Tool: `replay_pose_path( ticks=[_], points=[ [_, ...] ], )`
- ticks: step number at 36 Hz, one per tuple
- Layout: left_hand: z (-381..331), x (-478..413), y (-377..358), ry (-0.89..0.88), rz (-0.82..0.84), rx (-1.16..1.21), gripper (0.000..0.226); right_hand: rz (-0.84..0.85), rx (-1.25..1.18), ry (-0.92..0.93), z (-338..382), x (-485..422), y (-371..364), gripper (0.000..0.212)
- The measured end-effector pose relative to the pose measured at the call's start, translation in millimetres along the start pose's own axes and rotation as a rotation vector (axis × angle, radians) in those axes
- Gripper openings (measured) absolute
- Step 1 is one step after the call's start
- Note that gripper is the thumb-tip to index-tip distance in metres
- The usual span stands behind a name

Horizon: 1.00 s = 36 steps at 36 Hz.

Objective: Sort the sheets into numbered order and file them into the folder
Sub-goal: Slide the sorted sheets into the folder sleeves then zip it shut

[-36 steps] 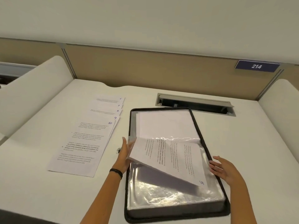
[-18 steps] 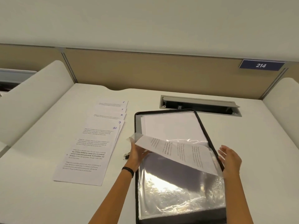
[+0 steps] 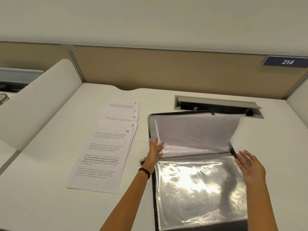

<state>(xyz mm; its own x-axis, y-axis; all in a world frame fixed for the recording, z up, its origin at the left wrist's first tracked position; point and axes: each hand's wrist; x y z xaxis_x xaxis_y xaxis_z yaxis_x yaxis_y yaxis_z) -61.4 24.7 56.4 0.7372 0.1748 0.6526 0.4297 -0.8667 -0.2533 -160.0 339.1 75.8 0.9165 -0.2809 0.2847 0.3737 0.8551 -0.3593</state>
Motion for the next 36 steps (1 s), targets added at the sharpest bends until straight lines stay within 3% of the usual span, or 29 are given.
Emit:
replay_pose_path(
  ticks=[11,14,18,26,36],
  points=[
    [-4.5,-11.8,38.6,-0.209,-0.104,-0.197,0.045,0.153,0.119,-0.074,-36.0,20.7,-63.3,0.029],
    [-10.6,-15.0,52.4,-0.337,-0.229,-0.285,0.031,0.187,0.169,-0.081,-46.4,25.8,-83.1,0.027],
    [-16.2,-25.2,76.3,-0.471,-0.447,-0.514,0.037,0.246,0.254,-0.068,-58.4,33.6,-111.0,0.020],
    [-30.3,-59.0,123.5,-0.378,-0.591,-1.070,0.061,0.399,0.394,-0.044,-83.8,52.8,-165.9,0.020],
    [-55.5,-88.9,148.3,-0.391,-0.574,-1.177,0.063,0.533,0.485,-0.091,-128.3,67.7,-234.6,0.019]
  ],
)
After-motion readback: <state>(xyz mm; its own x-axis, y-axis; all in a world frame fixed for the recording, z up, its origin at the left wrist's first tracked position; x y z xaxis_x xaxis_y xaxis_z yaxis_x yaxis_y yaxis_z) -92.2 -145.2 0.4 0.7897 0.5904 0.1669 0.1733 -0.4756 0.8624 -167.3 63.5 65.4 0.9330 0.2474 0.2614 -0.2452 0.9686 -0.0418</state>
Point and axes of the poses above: each hand's wrist, its own x-axis away from the middle knuckle, its own y-axis out of the back of the hand, z = x × y, and after that the axes turned 15 degrees about y, right-handed
